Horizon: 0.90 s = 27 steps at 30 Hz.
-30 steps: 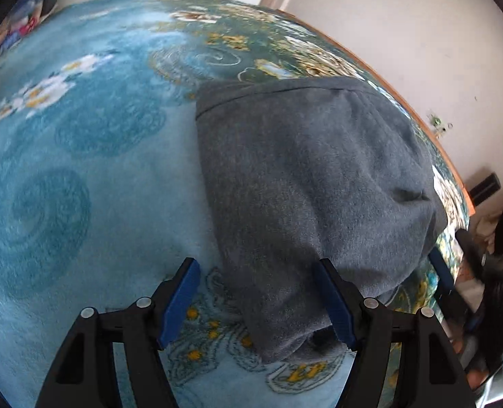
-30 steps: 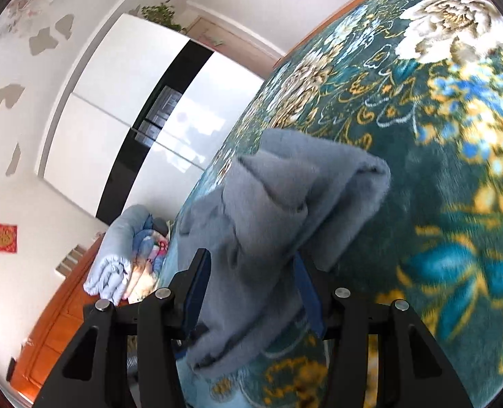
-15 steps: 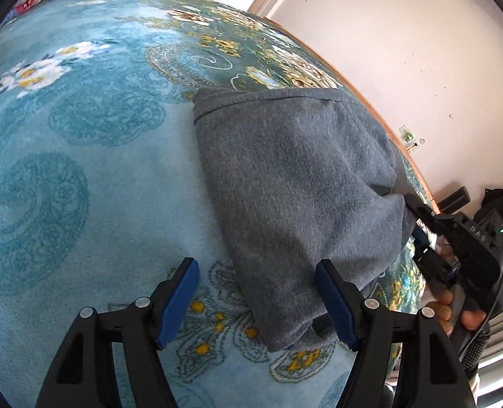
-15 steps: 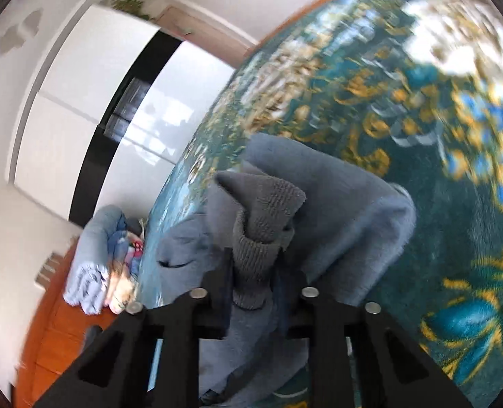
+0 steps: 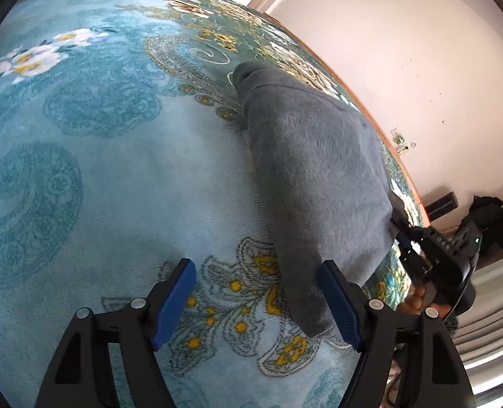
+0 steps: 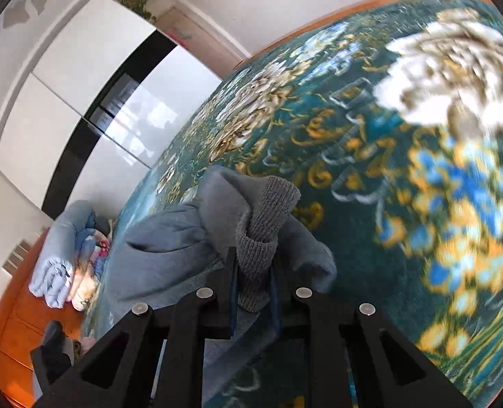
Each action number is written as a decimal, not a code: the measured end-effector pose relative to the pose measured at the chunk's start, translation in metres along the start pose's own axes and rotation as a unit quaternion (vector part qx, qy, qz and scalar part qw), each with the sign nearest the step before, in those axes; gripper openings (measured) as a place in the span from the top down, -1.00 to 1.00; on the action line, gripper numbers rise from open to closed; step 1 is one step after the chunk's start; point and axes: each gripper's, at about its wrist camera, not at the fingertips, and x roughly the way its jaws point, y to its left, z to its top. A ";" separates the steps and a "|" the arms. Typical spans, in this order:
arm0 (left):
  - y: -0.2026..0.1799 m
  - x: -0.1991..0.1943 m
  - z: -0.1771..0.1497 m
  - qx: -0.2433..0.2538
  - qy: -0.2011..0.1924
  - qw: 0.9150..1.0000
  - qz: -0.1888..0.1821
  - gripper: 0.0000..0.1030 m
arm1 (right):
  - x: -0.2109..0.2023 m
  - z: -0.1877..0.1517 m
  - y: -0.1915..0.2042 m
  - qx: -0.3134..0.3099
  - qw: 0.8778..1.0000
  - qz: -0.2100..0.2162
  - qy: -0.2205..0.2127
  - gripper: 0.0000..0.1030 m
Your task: Fold clothes
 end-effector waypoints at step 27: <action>-0.027 0.041 0.060 -0.003 -0.011 1.000 -0.007 -0.53 | 0.067 0.053 0.009 -0.030 0.991 0.070 0.108 -0.54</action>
